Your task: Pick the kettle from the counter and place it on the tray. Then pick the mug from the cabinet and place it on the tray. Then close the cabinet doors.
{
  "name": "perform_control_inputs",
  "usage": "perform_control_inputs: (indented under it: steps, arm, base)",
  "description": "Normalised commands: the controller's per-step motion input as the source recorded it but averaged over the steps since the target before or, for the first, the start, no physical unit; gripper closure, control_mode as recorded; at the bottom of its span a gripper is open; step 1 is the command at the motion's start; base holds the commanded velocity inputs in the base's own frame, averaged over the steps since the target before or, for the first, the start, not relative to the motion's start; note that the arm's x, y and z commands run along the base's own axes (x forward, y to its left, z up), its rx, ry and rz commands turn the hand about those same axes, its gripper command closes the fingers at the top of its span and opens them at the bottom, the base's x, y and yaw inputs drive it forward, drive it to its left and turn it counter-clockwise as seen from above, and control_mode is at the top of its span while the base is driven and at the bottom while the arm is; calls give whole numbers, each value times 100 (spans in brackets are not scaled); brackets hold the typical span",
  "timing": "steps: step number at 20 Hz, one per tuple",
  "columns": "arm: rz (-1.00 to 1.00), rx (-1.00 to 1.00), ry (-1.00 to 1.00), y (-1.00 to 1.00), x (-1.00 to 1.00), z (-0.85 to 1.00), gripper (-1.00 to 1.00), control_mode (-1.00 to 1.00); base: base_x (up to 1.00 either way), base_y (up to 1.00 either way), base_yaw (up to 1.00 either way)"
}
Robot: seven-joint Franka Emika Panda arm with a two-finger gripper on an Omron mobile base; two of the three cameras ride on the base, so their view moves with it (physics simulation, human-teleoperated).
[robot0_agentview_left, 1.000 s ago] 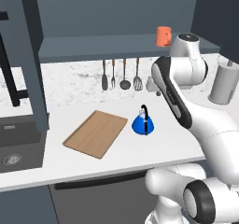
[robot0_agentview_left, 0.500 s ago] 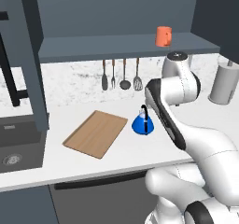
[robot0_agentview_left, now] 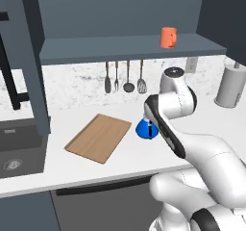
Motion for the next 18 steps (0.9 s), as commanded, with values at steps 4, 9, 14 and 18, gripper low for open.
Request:
perform_control_inputs:
  steps: [4, 9, 14, 18]
  arm:
    - [1, 0, 11, 0, 61, -10, -100, -100]
    - [1, 0, 13, 0, 46, -15, -100, -100]
    - [0, 1, 21, 0, 42, -24, -100, -100]
    - [0, 5, 11, 0, 36, -28, -100, -100]
  base:
    - [0, 0, 0]
    - [0, 0, 0]
    - [0, 0, 0]
    - [0, 0, 0]
